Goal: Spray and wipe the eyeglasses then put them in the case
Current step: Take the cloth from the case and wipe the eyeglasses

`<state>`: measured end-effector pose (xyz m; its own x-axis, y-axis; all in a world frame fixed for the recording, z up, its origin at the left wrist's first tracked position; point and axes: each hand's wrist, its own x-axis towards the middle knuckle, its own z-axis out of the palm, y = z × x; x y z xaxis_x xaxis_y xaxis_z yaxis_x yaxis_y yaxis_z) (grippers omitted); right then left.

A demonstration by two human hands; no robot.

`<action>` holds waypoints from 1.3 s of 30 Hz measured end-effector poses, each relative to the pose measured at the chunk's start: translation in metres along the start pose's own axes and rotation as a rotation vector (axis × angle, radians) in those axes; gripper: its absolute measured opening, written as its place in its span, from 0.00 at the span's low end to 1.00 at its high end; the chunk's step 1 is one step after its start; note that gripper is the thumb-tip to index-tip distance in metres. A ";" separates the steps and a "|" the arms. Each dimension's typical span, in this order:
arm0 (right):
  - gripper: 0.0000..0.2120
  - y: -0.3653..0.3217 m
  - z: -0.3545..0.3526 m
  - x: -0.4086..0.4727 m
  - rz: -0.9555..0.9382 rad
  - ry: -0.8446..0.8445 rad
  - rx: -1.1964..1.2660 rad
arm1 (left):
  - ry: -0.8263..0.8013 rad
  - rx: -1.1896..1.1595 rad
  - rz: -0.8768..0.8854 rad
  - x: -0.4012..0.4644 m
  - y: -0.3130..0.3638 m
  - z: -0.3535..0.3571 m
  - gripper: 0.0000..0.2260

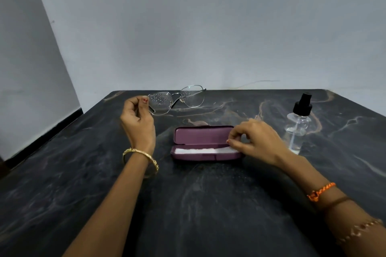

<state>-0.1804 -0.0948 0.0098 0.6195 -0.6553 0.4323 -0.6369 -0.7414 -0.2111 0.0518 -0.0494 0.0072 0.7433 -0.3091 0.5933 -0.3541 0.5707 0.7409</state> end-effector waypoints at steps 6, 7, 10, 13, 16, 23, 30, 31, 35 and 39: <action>0.08 -0.004 -0.005 0.000 0.136 -0.262 -0.012 | 0.014 0.035 0.002 0.003 -0.004 -0.004 0.05; 0.08 -0.006 -0.006 0.000 0.146 -0.270 -0.015 | 0.009 0.045 -0.004 0.002 -0.004 -0.004 0.04; 0.09 -0.009 -0.006 0.001 0.156 -0.272 -0.036 | -0.015 0.054 -0.017 -0.001 -0.001 -0.002 0.03; 0.07 -0.009 -0.006 0.002 0.149 -0.313 -0.036 | -0.043 0.052 -0.007 -0.003 0.002 0.001 0.02; 0.02 -0.007 -0.005 0.003 0.135 -0.340 -0.015 | -0.070 0.049 0.017 -0.006 0.004 0.003 0.06; 0.08 -0.008 -0.007 -0.001 0.064 -0.393 -0.039 | -0.129 0.050 0.038 -0.015 0.009 0.008 0.08; 0.05 -0.006 -0.010 -0.003 -0.019 -0.263 0.030 | -0.148 0.049 0.027 -0.020 0.011 0.009 0.03; 0.05 -0.006 -0.010 -0.003 -0.023 -0.244 0.042 | -0.147 0.046 0.029 -0.021 0.011 0.009 0.03; 0.02 -0.004 -0.007 -0.004 -0.011 -0.140 0.072 | -0.121 0.039 0.033 -0.021 0.009 0.009 0.05; 0.04 -0.005 -0.007 -0.004 0.044 -0.038 0.254 | -0.093 0.041 0.019 -0.020 0.008 0.010 0.05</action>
<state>-0.1834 -0.0874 0.0154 0.6134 -0.6894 0.3852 -0.5314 -0.7212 -0.4445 0.0286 -0.0460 0.0041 0.6813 -0.3688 0.6323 -0.3920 0.5456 0.7407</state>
